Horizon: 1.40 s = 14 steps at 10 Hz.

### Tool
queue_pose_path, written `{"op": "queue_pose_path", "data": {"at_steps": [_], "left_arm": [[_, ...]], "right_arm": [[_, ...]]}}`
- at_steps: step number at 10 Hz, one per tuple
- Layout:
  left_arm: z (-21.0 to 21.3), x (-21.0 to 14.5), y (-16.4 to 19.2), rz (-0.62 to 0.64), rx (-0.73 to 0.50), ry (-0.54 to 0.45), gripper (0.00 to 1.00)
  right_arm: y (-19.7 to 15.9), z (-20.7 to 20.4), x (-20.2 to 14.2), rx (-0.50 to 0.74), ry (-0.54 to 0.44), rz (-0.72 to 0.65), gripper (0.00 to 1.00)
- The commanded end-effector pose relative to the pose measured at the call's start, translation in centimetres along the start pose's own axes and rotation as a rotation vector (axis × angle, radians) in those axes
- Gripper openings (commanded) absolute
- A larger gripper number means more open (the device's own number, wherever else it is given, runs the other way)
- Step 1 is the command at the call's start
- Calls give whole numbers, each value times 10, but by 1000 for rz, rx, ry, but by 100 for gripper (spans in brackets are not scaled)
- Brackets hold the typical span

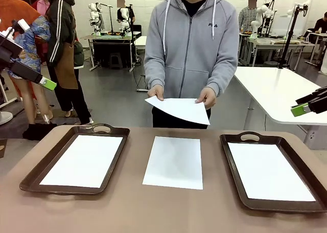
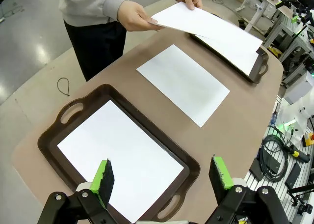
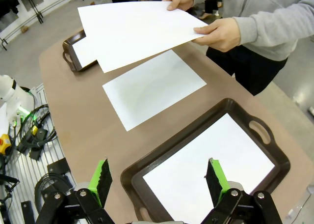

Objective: Sort the A4 documents.
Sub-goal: Receive the A4 Paper.

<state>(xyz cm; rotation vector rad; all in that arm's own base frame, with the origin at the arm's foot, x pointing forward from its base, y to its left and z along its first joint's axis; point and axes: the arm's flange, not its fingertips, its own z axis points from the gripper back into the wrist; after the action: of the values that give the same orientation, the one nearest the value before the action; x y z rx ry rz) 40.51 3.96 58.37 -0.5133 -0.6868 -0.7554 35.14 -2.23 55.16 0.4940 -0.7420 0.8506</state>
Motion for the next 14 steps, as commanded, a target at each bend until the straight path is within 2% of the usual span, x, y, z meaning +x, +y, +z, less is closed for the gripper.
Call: {"op": "queue_pose_path", "data": {"at_steps": [1, 14], "left_arm": [[1, 0, 0, -9, 11, 3, 100], [1, 0, 0, -9, 11, 3, 100]], "right_arm": [[0, -1, 0, 4, -4, 2, 100], [0, -1, 0, 4, -4, 2, 100]]}}
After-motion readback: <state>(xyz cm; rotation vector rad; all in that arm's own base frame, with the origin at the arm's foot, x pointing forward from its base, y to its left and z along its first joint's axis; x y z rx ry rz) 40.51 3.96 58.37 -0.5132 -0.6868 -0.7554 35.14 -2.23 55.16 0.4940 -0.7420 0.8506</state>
